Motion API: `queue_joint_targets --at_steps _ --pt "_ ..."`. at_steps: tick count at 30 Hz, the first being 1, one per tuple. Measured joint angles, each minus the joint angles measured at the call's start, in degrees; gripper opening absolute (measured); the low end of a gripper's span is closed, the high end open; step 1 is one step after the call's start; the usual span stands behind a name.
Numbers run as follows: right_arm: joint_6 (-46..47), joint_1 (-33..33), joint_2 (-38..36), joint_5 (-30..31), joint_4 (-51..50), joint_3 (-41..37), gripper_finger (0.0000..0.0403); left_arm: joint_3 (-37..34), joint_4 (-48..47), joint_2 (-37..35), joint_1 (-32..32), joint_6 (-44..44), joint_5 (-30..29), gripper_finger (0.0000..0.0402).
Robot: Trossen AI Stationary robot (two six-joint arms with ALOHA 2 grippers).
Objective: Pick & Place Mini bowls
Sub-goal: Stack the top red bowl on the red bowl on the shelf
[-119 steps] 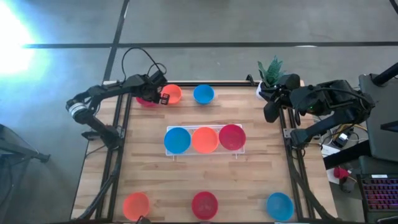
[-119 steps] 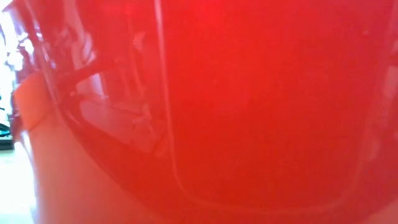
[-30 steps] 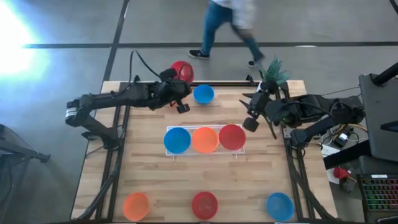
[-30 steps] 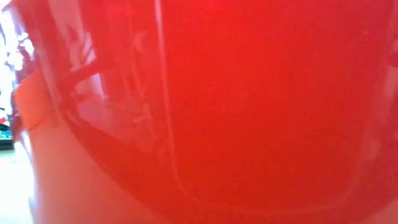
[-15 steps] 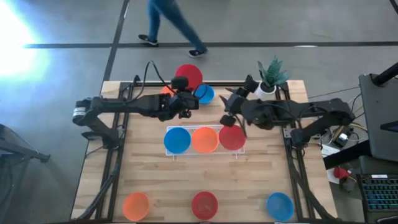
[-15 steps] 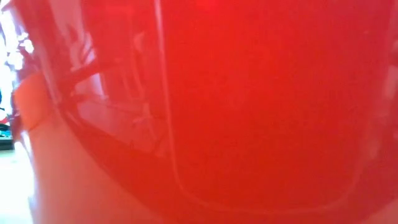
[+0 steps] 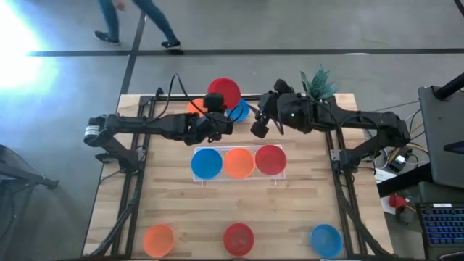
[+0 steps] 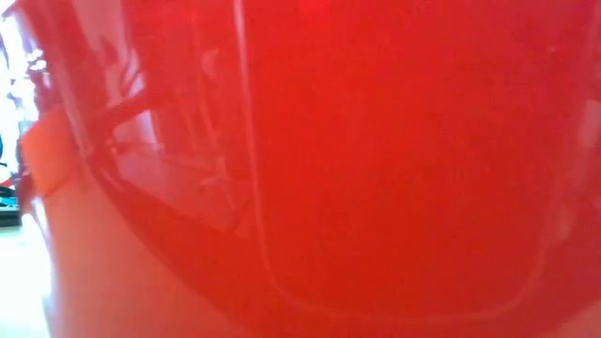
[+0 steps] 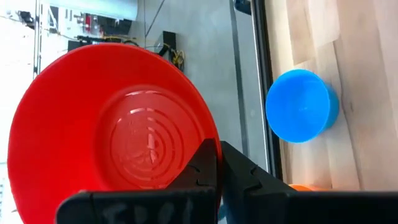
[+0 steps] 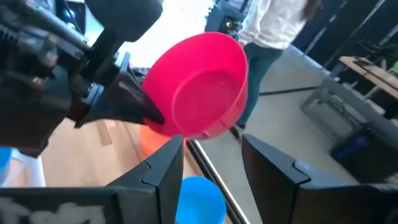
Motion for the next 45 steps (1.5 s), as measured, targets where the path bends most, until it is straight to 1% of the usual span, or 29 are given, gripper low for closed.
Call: queue_joint_targets --at_steps 5,7,11,14,18,24,32,41,45 --pt "1.8 -3.4 0.2 -9.1 3.0 0.0 0.0152 0.0 0.1 0.0 -0.4 0.6 0.0 0.0000" --pt "2.5 -4.6 0.3 -11.9 4.0 0.0 0.0150 0.0 0.1 0.0 -0.6 1.4 0.0 0.0000" --pt "5.9 -6.3 0.9 -12.6 5.0 0.0 0.0151 0.0 0.1 0.0 -0.6 1.4 0.0 0.0000" --pt "6.8 -7.4 1.7 -12.8 5.0 0.0 0.0150 0.0 0.1 0.0 -0.7 1.4 0.0 0.0000" --pt "6.9 -8.3 3.6 -15.8 5.9 0.0 0.0148 0.0 0.1 0.0 -0.8 2.3 0.0 0.0000" --pt "6.5 -8.4 6.6 -14.4 7.9 0.1 0.0144 -0.1 -0.4 0.0 -0.8 2.2 -0.2 0.0000" --pt "7.9 -8.5 8.0 -9.2 9.7 0.0 0.0134 -0.1 -0.2 0.0 -0.9 2.2 -0.9 0.0000" --pt "8.2 -10.1 8.2 -9.8 9.7 0.1 0.0130 -0.1 -0.6 0.0 -1.1 2.2 -0.5 0.0000" --pt "9.4 -10.3 8.3 -10.2 9.7 0.1 0.0112 -0.1 -0.5 0.0 -1.1 2.2 -0.5 0.0000"
